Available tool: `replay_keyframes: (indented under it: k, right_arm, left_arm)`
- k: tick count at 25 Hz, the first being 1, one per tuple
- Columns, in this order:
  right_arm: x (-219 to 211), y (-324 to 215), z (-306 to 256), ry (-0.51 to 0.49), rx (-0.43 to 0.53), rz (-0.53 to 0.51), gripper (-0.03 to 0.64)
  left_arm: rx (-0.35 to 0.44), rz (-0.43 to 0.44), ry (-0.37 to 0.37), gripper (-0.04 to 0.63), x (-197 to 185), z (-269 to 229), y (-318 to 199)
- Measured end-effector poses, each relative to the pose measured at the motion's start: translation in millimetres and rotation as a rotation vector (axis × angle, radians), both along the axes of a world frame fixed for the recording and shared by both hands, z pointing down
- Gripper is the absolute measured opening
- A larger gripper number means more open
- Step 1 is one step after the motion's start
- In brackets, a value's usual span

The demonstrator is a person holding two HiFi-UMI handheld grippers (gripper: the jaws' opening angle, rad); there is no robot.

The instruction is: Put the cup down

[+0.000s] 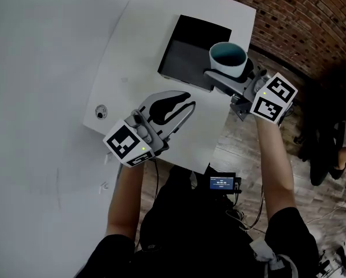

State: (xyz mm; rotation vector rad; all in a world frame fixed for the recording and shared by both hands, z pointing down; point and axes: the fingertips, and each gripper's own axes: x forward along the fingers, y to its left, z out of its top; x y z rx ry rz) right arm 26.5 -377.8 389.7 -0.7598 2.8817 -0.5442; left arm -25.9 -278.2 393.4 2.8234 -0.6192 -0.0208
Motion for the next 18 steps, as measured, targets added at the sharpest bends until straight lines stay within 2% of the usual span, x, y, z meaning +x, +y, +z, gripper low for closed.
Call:
replay_keyframes:
  k: [9, 13, 18]
  right_arm:
    - [3.7, -49.7, 29.1, 0.012, -0.017, 0.015, 0.405]
    - [4.5, -70.0, 37.4, 0.020, -0.007, 0.026, 0.404]
    - [13.2, -103.1, 44.6, -0.002, -0.008, 0.068, 0.405]
  left_arm:
    - [0.017, 0.001, -0.003, 0.008, 8.8, 10.5, -20.9]
    - [0.072, -0.039, 0.000, 0.008, 13.0, 4.9, -33.9]
    - [0.111, -0.060, -0.044, 0.008, 18.3, 12.9, -49.3]
